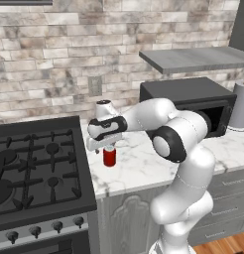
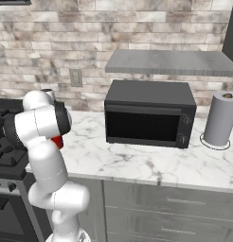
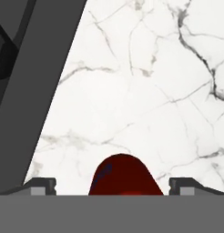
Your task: Four empty soda cans are scattered around the kitchen. Gather all the cans and cluster them next to the stove for recycling.
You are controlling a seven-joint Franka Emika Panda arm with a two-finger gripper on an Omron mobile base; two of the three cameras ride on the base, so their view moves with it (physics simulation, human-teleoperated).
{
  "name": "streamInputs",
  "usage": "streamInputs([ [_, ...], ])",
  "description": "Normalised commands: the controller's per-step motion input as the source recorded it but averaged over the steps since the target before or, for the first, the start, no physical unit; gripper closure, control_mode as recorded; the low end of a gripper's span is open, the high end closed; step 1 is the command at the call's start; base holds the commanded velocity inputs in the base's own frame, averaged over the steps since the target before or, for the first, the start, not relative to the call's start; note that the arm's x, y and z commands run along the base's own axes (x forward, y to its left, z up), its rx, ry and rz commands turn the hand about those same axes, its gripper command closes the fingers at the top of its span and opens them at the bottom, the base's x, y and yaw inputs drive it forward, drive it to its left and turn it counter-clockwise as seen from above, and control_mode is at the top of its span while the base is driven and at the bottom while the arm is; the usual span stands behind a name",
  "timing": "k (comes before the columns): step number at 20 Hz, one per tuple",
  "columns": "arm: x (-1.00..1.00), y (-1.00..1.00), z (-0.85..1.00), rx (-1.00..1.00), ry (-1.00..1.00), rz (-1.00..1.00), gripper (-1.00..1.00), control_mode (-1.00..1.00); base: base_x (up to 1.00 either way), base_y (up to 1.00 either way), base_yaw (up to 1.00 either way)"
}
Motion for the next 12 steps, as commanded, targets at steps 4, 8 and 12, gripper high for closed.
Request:
streamInputs([
  [4, 0.00, 0.00, 0.21, 0.04, 0.00, 0.00, -1.00, -1.00, 0.00, 0.00, 0.00],
  [8, 0.00, -0.01, 0.33, 0.00, -0.06, 0.00, -1.00, -1.00, 0.00, 0.00, 0.00],
  [12, -0.08, -0.07, 0.36, 0.00, -0.12, -0.04, -1.00, -1.00, 0.00, 0.00, 0.00],
])
